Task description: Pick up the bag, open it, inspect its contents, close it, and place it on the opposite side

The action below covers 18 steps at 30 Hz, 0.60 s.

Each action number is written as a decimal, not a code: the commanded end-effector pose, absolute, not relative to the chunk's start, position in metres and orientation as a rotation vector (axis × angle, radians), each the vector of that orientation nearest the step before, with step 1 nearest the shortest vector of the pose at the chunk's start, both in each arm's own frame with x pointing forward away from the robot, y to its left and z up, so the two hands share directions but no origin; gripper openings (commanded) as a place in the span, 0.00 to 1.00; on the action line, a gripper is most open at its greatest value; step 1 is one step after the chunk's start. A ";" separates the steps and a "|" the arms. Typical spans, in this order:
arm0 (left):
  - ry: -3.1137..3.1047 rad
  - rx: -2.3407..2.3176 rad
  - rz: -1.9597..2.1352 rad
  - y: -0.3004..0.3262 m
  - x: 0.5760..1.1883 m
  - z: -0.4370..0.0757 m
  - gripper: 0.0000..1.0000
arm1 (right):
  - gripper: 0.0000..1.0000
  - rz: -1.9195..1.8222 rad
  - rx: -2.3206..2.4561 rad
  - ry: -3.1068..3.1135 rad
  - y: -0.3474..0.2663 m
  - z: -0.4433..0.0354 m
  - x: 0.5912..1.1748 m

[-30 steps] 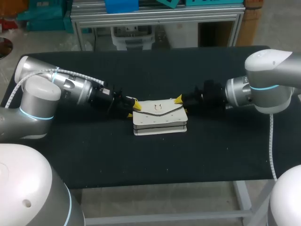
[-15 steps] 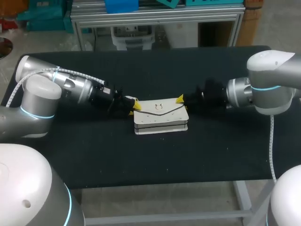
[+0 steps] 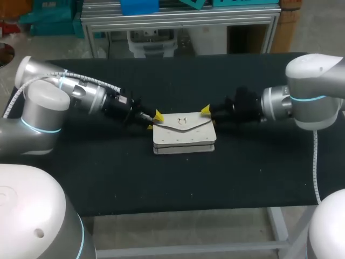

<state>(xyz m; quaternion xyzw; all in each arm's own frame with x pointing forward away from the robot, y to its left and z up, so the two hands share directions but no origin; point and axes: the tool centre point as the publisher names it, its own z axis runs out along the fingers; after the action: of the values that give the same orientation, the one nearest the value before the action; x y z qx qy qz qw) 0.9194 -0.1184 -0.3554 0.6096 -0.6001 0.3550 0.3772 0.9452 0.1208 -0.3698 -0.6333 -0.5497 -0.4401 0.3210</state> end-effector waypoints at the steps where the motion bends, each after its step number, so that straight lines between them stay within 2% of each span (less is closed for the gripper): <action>1: -1.523 1.559 0.904 -0.121 0.921 -0.363 0.46 | 1.00 -1.152 -1.662 -1.438 0.121 -0.374 0.946; 4: -1.512 1.564 0.897 -0.121 0.921 -0.365 0.36 | 1.00 -1.149 -1.660 -1.431 0.121 -0.375 0.946; 7: -1.504 1.570 0.885 -0.121 0.921 -0.369 0.15 | 0.97 -1.137 -1.655 -1.426 0.122 -0.377 0.945; 8: -1.505 1.572 0.881 -0.121 0.921 -0.370 0.00 | 0.88 -1.136 -1.655 -1.426 0.122 -0.377 0.945; 9: -1.506 1.573 0.879 -0.121 0.921 -0.371 0.00 | 0.40 -1.136 -1.655 -1.427 0.122 -0.377 0.945; 10: -1.506 1.574 0.878 -0.121 0.921 -0.371 0.00 | 0.00 -1.137 -1.650 -1.429 0.122 -0.377 0.944; 18: -1.535 1.584 0.859 -0.119 0.917 -0.371 0.00 | 0.00 -1.127 -1.637 -1.455 0.123 -0.375 0.942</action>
<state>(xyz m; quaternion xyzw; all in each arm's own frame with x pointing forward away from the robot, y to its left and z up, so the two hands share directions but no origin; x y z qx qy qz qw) 0.9174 -0.1161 -0.3705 0.6186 -0.5989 0.3384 0.3796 0.9412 0.1205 -0.3757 -0.6285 -0.5560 -0.4324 0.3299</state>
